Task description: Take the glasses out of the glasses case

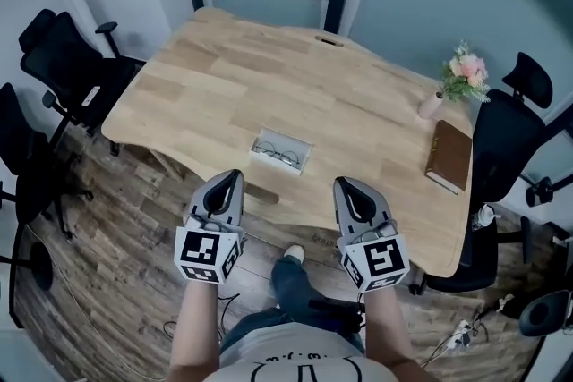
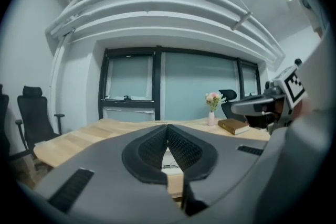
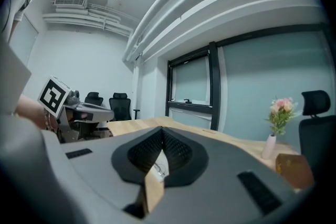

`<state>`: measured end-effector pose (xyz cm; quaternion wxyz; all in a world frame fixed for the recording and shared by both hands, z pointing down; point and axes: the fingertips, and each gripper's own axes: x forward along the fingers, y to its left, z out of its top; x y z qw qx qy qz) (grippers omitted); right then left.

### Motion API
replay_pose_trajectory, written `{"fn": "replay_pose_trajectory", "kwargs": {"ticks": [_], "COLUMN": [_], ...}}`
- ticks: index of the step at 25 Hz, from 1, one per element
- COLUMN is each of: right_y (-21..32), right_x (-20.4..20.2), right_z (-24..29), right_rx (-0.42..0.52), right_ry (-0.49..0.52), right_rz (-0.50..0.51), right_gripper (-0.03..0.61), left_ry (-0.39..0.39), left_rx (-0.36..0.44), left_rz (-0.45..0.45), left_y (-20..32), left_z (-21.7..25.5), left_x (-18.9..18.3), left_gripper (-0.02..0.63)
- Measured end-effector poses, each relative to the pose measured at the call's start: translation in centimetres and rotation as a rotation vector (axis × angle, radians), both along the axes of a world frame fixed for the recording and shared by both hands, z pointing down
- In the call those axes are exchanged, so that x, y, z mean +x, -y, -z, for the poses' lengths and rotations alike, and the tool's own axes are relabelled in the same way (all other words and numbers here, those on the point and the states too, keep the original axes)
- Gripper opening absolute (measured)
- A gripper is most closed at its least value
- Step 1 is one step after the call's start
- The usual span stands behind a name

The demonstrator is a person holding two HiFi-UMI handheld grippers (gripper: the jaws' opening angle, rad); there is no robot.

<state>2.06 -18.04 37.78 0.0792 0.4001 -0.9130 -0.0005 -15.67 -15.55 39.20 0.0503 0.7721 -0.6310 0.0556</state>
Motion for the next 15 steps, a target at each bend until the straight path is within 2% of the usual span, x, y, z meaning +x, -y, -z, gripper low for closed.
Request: {"fn": "replay_pose_trajectory", "kwargs": {"ticks": [2, 7, 8, 10, 11, 12, 15], "right_y": [2.3, 7.7, 8.7, 10.4, 11.2, 11.9, 13.2], "right_x": [0.0, 1.1, 1.2, 1.4, 1.4, 1.3, 1.0], "right_z": [-0.2, -1.6, -1.9, -2.4, -2.6, -2.7, -3.1], "right_rx": [-0.008, -0.059, -0.071, -0.091, -0.100, -0.106, -0.111], "right_ry": [-0.008, -0.004, -0.002, 0.000, 0.001, -0.001, -0.020], "right_rz": [-0.011, -0.062, -0.067, -0.075, -0.077, -0.078, -0.067], "right_gripper": [0.011, 0.011, 0.011, 0.011, 0.011, 0.011, 0.011], "left_ry": [0.042, 0.055, 0.061, 0.080, 0.108, 0.148, 0.296], "left_rx": [-0.030, -0.122, -0.153, -0.218, -0.246, -0.269, -0.330], "left_rz": [-0.034, -0.113, -0.142, -0.213, -0.249, -0.285, -0.413], "left_y": [2.9, 9.4, 10.4, 11.9, 12.4, 12.9, 13.9], "left_z": [-1.0, -3.5, -4.2, -5.8, -6.5, -7.2, -9.3], "left_x": [0.4, 1.4, 1.8, 2.7, 3.1, 3.4, 4.2], "left_gripper": [0.017, 0.018, 0.044, 0.207, 0.235, 0.235, 0.190]}}
